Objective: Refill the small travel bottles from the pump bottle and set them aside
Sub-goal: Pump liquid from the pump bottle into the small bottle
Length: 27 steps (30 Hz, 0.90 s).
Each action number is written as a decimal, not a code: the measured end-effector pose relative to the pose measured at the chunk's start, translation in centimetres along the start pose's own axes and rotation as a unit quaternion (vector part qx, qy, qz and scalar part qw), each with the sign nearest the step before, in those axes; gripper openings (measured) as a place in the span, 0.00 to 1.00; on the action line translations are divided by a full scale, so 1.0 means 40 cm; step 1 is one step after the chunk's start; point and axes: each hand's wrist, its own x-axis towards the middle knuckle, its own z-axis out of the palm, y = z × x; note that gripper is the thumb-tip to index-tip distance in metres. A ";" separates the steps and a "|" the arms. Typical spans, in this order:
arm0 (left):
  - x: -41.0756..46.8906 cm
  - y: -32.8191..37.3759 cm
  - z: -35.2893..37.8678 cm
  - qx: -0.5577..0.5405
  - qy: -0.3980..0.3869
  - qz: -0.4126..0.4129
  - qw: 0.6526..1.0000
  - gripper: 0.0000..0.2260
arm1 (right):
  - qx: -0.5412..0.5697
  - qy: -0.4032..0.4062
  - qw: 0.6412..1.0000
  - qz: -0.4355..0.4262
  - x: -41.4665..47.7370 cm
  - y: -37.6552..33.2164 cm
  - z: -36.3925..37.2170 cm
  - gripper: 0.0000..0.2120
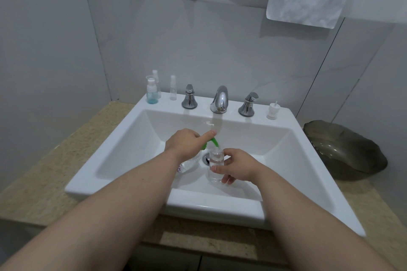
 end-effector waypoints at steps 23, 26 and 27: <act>0.008 0.017 0.005 0.020 0.004 -0.021 1.000 0.27 | 0.002 0.001 1.000 -0.007 -0.003 -0.002 0.000 0.17; 0.007 0.021 0.003 0.022 0.008 -0.023 0.999 0.27 | 0.004 0.000 1.000 -0.005 -0.005 -0.004 0.001 0.17; 0.007 0.021 0.003 0.023 0.008 -0.023 0.999 0.27 | 0.005 -0.001 1.000 -0.005 -0.006 -0.004 0.001 0.17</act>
